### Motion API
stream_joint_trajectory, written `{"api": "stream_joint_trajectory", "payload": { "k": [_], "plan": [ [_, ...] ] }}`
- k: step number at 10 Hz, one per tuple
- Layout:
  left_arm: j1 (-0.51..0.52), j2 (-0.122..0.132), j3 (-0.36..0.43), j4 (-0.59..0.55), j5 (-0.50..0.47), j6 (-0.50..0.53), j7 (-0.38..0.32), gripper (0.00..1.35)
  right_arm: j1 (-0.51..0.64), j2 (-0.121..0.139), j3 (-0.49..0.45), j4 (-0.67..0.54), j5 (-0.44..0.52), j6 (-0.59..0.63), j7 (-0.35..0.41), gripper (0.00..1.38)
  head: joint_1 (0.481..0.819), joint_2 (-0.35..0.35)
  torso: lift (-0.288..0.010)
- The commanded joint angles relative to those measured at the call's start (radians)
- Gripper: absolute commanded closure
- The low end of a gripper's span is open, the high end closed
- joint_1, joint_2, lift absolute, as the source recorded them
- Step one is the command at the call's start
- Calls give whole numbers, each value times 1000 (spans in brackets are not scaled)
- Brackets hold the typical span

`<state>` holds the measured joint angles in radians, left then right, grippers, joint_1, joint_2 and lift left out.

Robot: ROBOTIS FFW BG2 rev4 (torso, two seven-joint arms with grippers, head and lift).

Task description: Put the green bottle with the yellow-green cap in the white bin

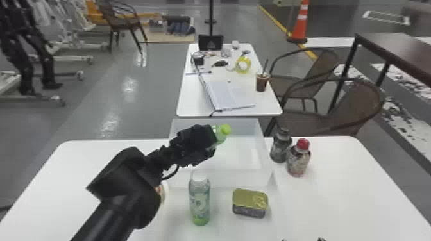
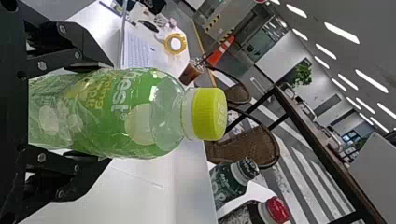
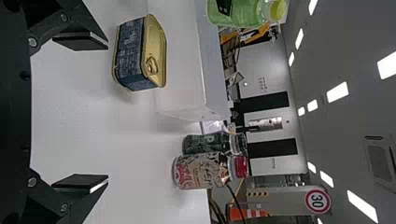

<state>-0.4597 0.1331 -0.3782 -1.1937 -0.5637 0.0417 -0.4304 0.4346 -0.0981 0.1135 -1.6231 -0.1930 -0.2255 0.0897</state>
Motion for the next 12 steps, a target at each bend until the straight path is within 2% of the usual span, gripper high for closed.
{"api": "stream_joint_trajectory", "payload": {
  "k": [1,2,4,6,7,8,9,11,12],
  "plan": [
    [-7,7,-5,5,-24,-13,4,315,1,0,0,0,-2,0,1,271,549,0,-100],
    [-7,7,-4,5,-24,-14,4,101,0,0,0,2,-2,0,1,271,549,0,-100],
    [1,8,24,-7,-28,-52,4,122,1,-2,0,2,-6,0,1,271,549,0,-100],
    [59,8,124,-106,-24,-65,2,128,1,0,0,5,-8,0,1,271,549,0,-100],
    [108,7,208,-165,-13,-69,2,128,1,0,0,2,-8,0,1,271,549,0,-100],
    [151,-6,286,-210,-10,-82,2,128,3,0,0,2,-8,0,1,271,549,0,-100],
    [214,-24,377,-264,12,-83,2,128,4,-2,0,2,-8,0,1,271,549,0,-100],
    [348,-107,552,-333,68,-160,5,128,6,0,0,0,-8,0,1,271,549,0,-100],
    [431,-136,625,-371,108,-218,19,128,7,0,0,0,-8,0,1,271,549,0,-100]
  ]
}}
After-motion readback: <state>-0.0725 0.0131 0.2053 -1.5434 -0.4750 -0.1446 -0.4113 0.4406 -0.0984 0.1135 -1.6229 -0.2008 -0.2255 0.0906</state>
